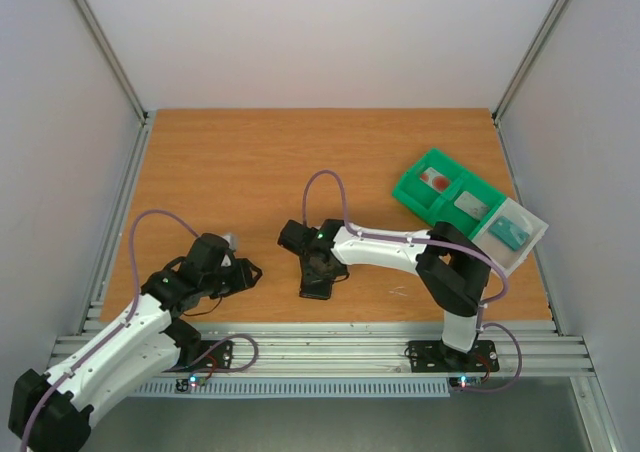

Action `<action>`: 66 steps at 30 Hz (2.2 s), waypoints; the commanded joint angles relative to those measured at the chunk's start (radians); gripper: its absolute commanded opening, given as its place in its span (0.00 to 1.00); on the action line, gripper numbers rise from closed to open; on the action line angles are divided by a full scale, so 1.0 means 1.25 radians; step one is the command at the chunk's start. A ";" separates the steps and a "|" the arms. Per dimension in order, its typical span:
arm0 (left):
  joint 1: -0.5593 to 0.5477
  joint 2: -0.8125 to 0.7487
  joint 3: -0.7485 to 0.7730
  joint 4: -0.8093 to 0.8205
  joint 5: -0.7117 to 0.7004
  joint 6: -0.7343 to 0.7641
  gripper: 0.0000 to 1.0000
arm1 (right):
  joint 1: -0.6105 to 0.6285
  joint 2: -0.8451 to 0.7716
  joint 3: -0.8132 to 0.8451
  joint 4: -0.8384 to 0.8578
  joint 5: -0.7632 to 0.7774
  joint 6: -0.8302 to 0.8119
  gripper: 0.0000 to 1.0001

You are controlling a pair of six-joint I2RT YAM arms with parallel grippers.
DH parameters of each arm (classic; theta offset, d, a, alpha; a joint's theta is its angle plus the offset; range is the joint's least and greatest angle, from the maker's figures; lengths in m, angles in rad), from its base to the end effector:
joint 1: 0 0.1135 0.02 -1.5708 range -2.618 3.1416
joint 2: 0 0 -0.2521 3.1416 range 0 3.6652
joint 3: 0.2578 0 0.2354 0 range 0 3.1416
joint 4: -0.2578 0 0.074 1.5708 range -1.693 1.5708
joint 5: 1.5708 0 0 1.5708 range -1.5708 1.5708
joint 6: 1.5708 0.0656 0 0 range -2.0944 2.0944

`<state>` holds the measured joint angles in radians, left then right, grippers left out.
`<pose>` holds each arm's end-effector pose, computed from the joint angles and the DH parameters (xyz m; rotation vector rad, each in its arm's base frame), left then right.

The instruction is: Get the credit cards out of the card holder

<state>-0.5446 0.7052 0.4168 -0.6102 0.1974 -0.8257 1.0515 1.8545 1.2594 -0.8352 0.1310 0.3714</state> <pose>0.1212 -0.0884 0.1615 -0.2786 2.6196 -0.7839 0.1723 0.2841 0.1400 -0.9710 2.7855 -0.0110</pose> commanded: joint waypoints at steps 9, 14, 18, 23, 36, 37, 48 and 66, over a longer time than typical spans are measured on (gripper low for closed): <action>0.003 -0.017 -0.028 0.101 0.049 -0.061 0.45 | 0.010 -0.069 -0.014 -0.025 -0.009 0.021 0.23; 0.003 -0.024 -0.014 0.077 0.037 -0.043 0.45 | 0.010 -0.038 0.005 -0.030 -0.018 0.048 0.28; 0.002 -0.053 -0.013 0.053 0.021 -0.034 0.45 | 0.011 0.004 0.015 -0.015 -0.031 0.058 0.30; 0.002 -0.100 -0.017 0.021 0.011 -0.033 0.46 | 0.010 0.061 0.029 -0.011 -0.029 0.056 0.33; 0.002 -0.124 -0.003 -0.024 0.003 -0.020 0.46 | 0.012 0.083 0.043 -0.051 0.037 0.035 0.14; 0.002 -0.124 -0.004 -0.022 0.007 -0.022 0.46 | 0.013 0.078 0.040 -0.042 0.037 0.029 0.11; 0.002 -0.068 -0.013 0.043 0.050 -0.023 0.46 | 0.029 0.006 -0.016 0.026 0.054 -0.051 0.01; -0.020 0.168 -0.082 0.415 0.196 -0.103 0.45 | 0.029 -0.258 -0.190 0.243 -0.017 -0.111 0.01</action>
<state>-0.5533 0.8745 0.3378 -0.2852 0.3824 -0.9203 1.0813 1.5841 1.0393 -0.6052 0.1246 0.2443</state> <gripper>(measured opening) 0.455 0.027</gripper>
